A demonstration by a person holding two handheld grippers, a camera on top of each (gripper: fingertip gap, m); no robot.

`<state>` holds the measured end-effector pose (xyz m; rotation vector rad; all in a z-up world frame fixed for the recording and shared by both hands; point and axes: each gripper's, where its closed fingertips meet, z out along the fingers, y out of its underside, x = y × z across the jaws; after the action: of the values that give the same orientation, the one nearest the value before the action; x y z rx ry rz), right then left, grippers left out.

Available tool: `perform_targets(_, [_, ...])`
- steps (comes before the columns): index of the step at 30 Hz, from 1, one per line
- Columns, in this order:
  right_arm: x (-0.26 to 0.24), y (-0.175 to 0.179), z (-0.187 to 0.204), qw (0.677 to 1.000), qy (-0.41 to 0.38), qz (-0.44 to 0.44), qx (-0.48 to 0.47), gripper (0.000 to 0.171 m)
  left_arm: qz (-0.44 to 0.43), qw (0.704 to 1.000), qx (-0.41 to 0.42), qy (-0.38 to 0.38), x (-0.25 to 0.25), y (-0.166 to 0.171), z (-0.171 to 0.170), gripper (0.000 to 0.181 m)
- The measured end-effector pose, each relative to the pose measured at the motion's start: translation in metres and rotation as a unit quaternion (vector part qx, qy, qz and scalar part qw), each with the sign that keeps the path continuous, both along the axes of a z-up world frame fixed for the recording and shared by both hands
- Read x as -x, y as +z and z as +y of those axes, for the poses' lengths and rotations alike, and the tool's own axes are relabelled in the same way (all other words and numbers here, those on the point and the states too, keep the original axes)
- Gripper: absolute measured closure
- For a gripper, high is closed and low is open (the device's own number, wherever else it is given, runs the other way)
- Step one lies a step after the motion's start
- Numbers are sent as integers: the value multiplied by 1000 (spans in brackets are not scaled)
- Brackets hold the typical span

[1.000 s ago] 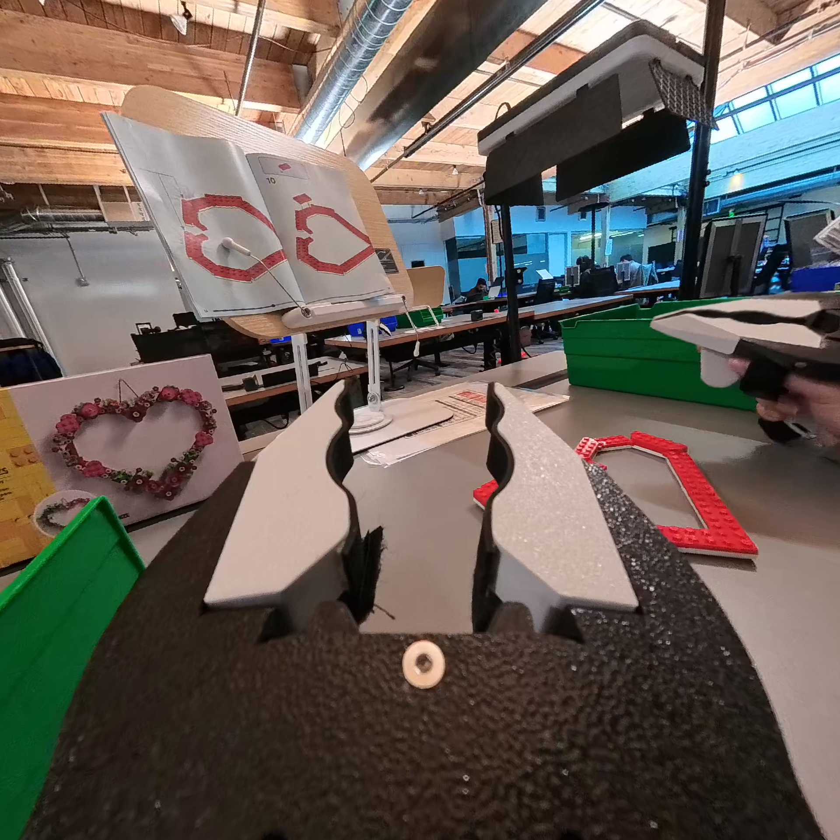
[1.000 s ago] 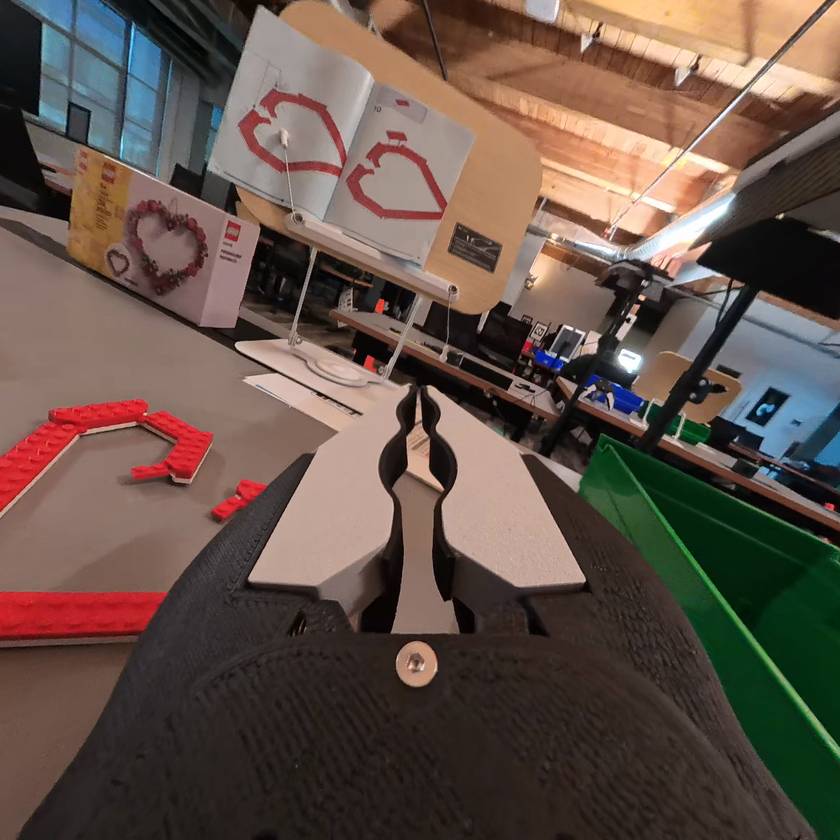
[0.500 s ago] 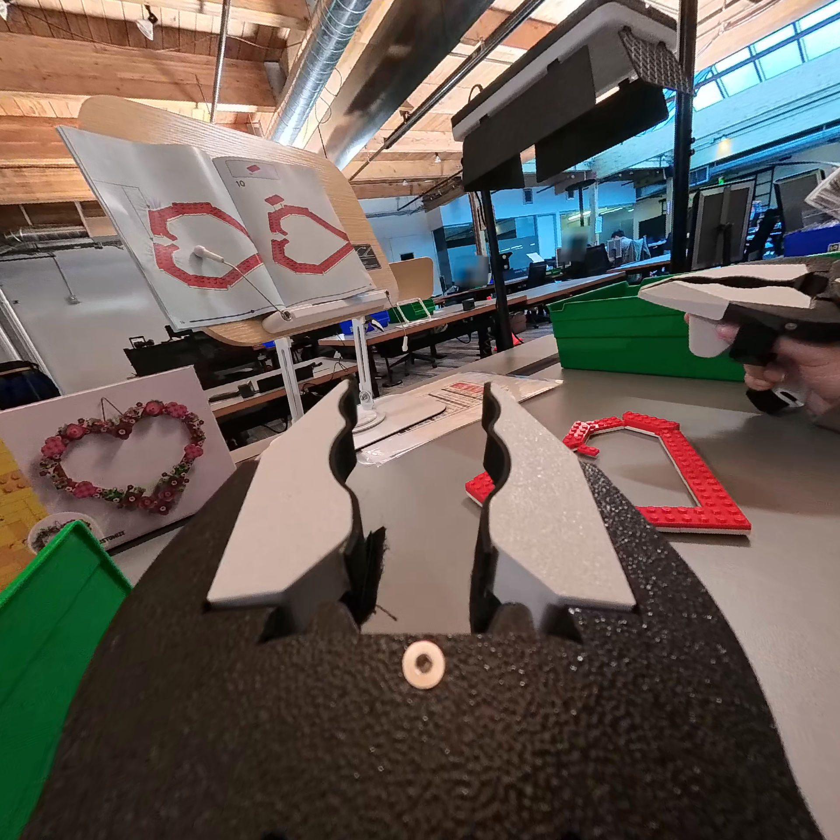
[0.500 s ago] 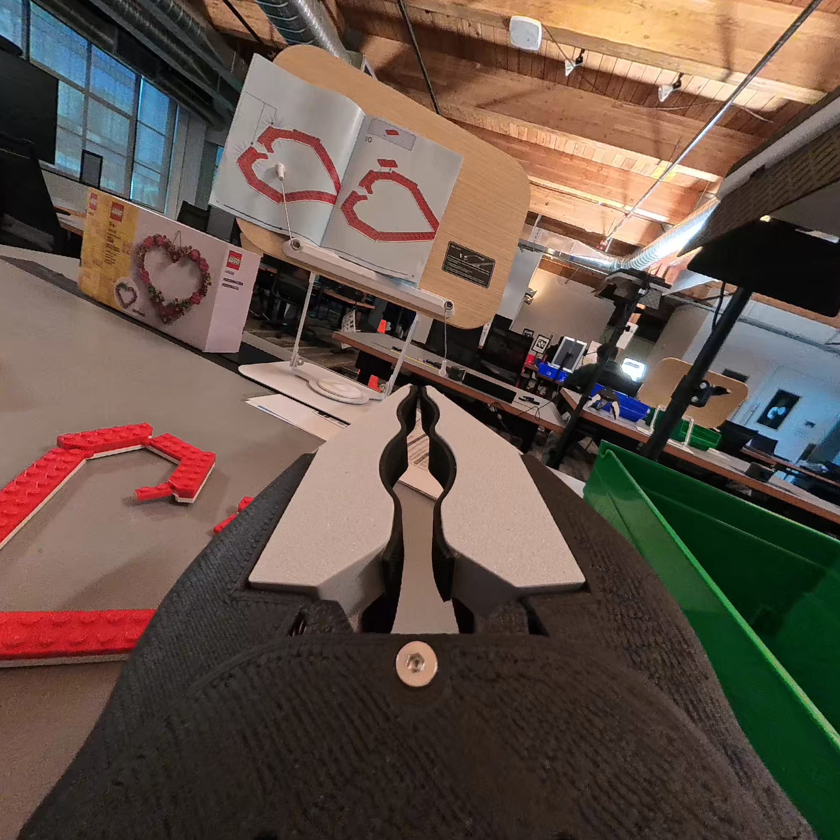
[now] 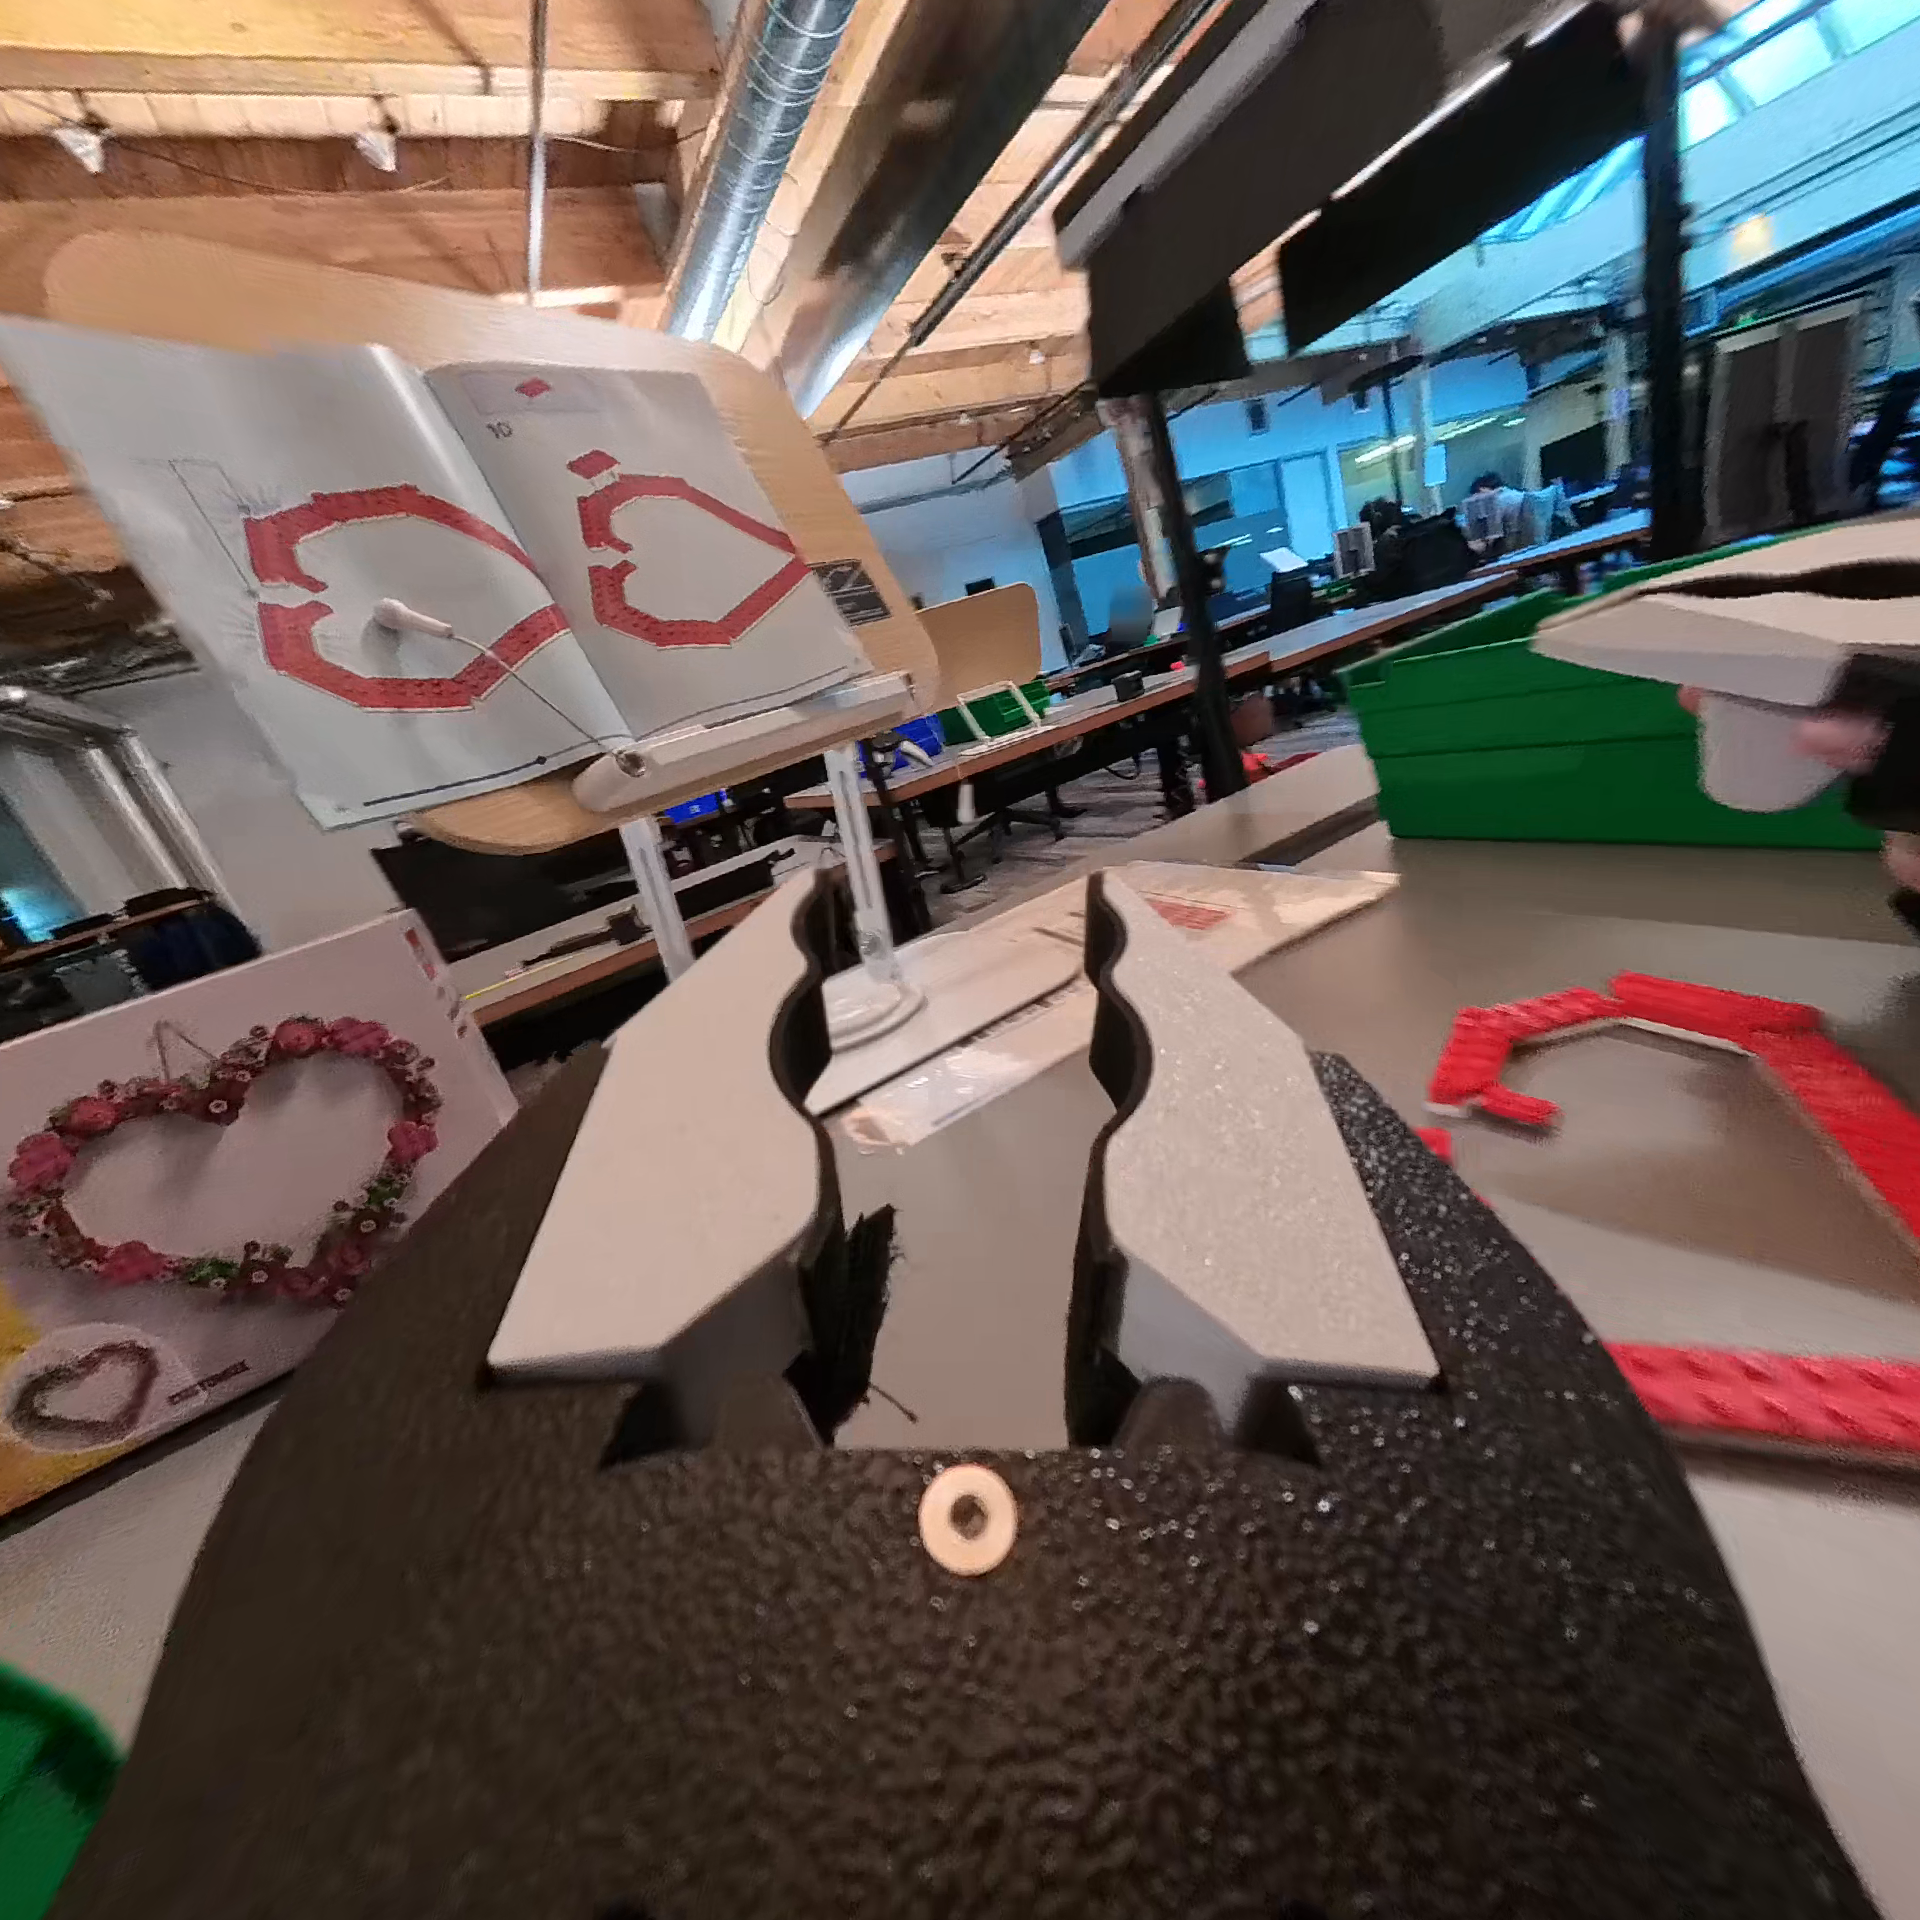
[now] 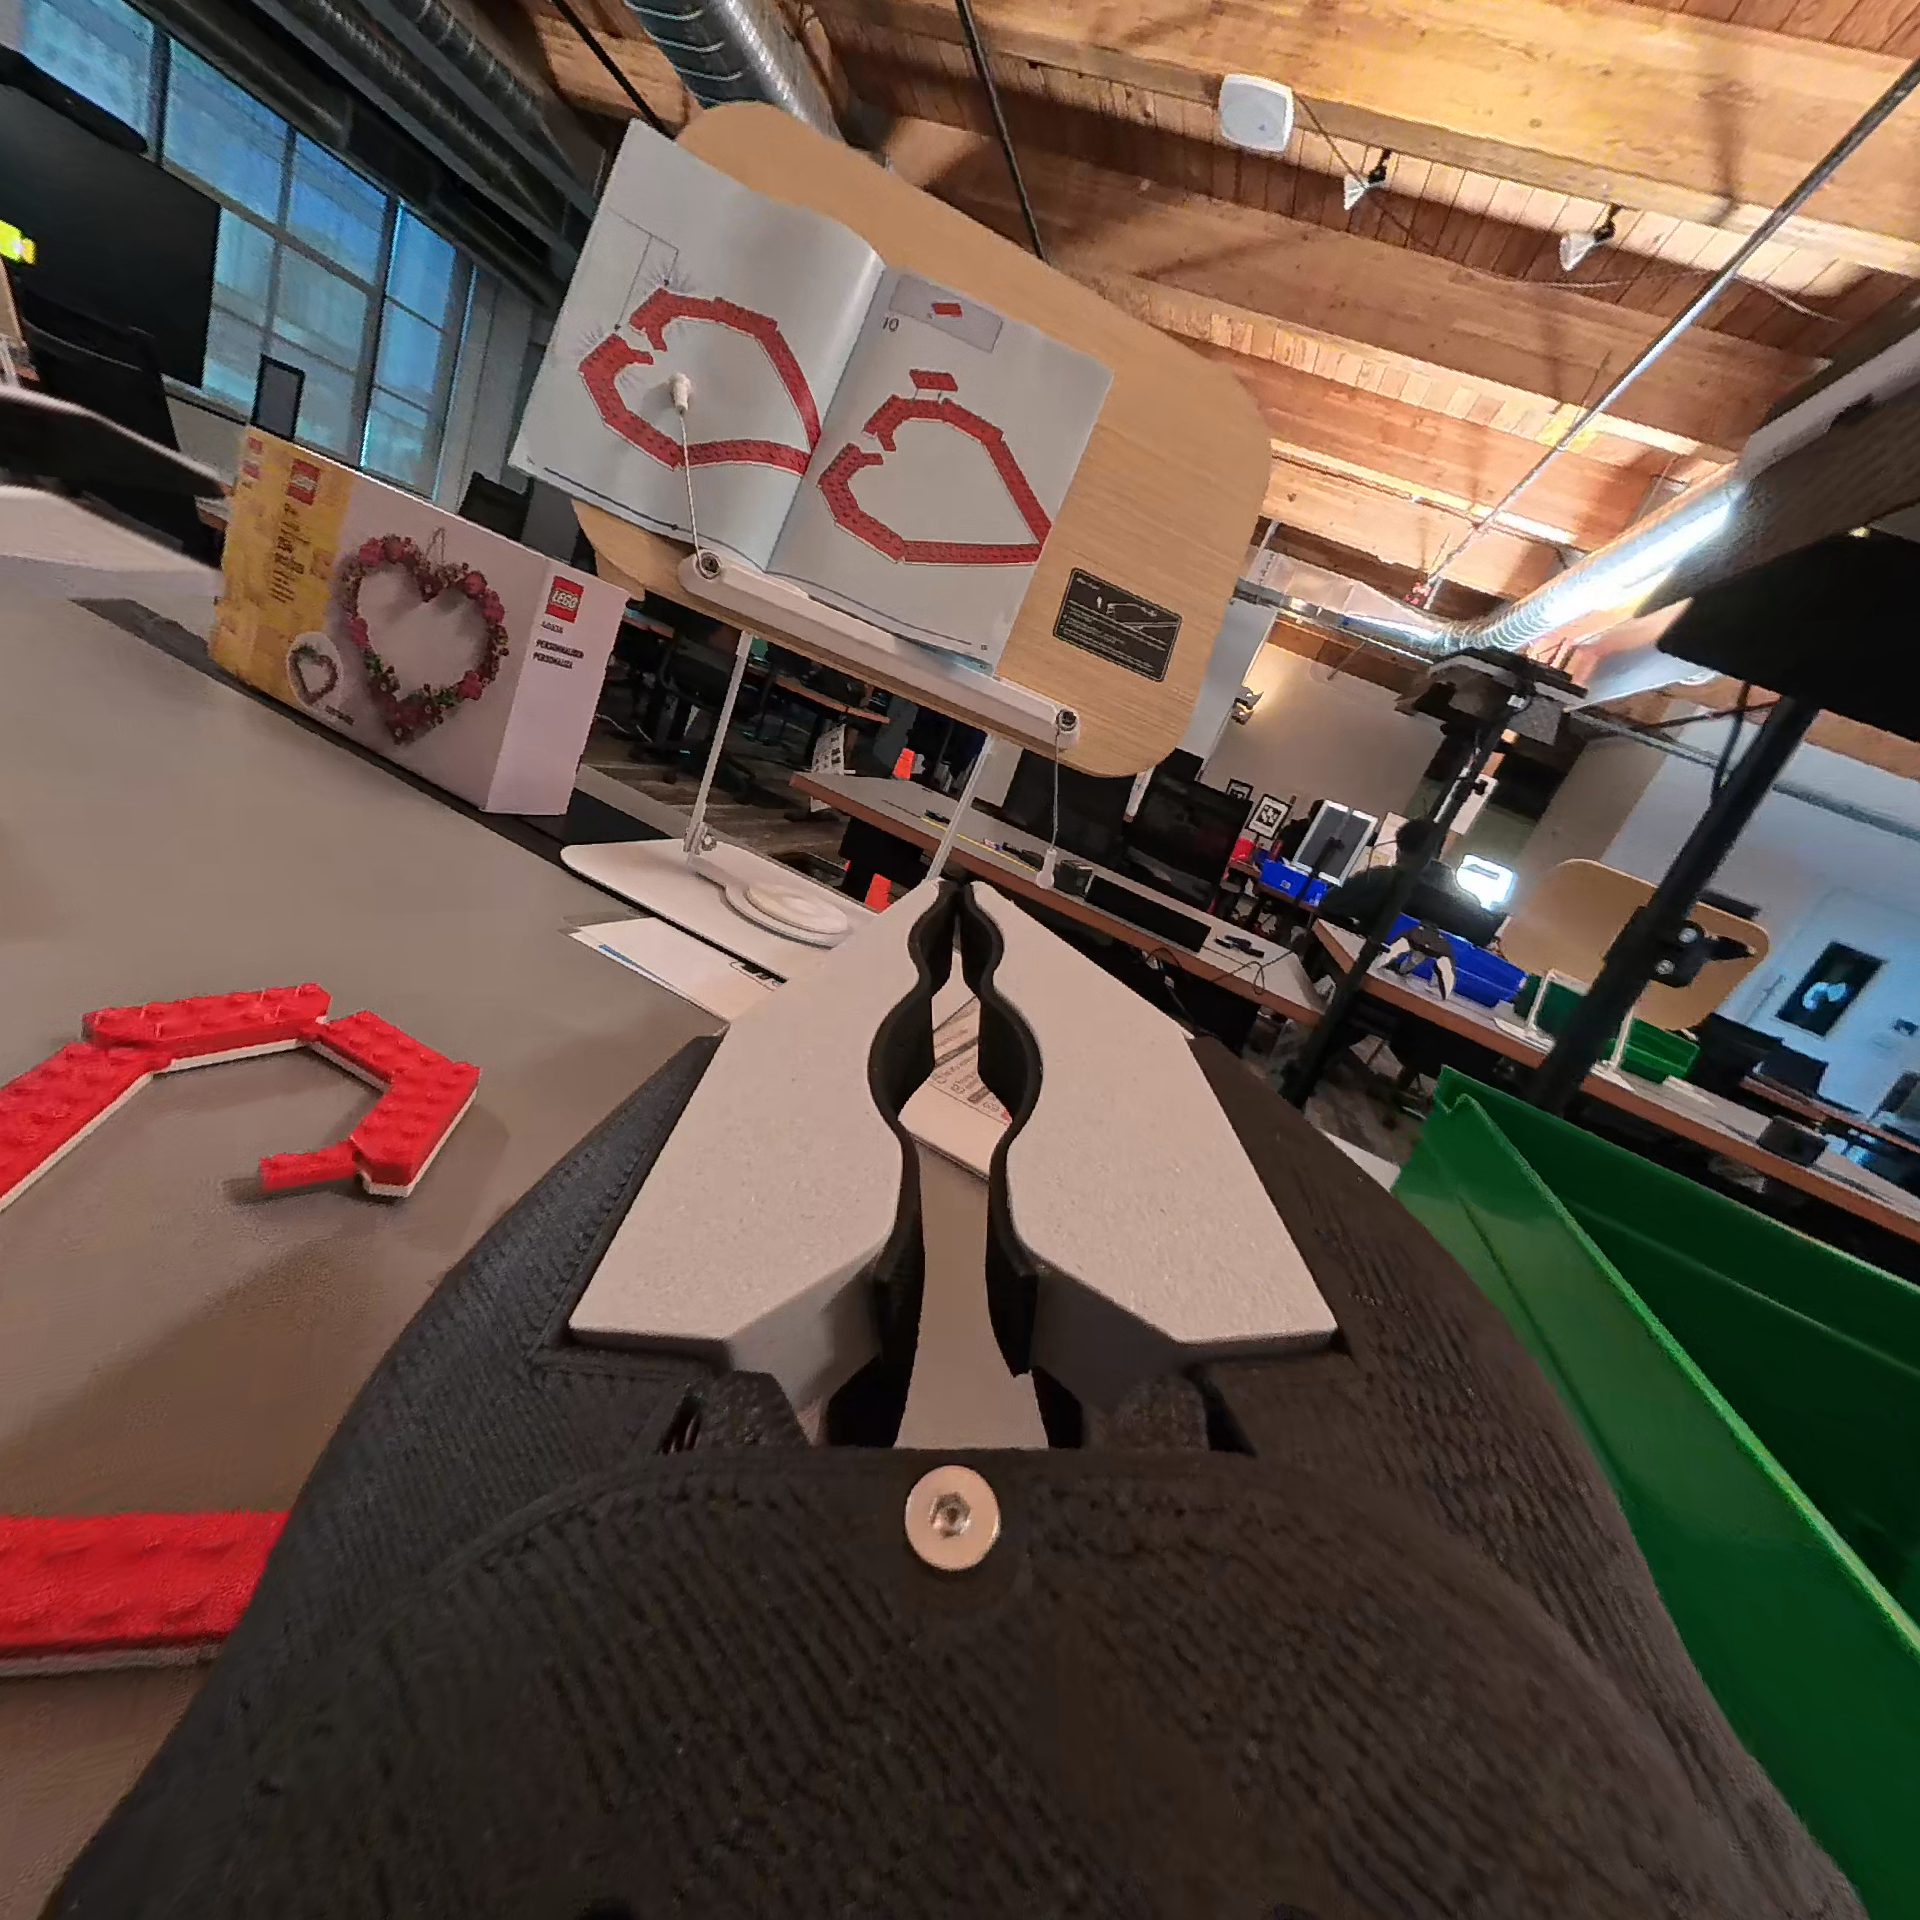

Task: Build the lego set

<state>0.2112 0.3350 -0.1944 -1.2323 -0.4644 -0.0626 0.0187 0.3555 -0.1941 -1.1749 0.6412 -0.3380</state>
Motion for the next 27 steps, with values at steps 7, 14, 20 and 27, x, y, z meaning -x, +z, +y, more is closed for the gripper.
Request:
perform_targets(7, [7, 14, 8, 1000, 5, -22, -21, 165, -62, 992, -3, 107, 27, 11, 89, 133])
perform_targets(14, [59, 61, 50, 995, 83, -49, -1, 145, -198, 969, -38, 140, 81, 70, 142, 125])
perform_targets(20, [108, 84, 96, 989, 127, -71, 7, 145, -266, 963, 1, 48, 95, 127, 145, 119])
perform_targets(27, [128, 101, 88, 988, 155, -26, 11, 146, -330, 942, 15, -56, 91, 182, 99, 120])
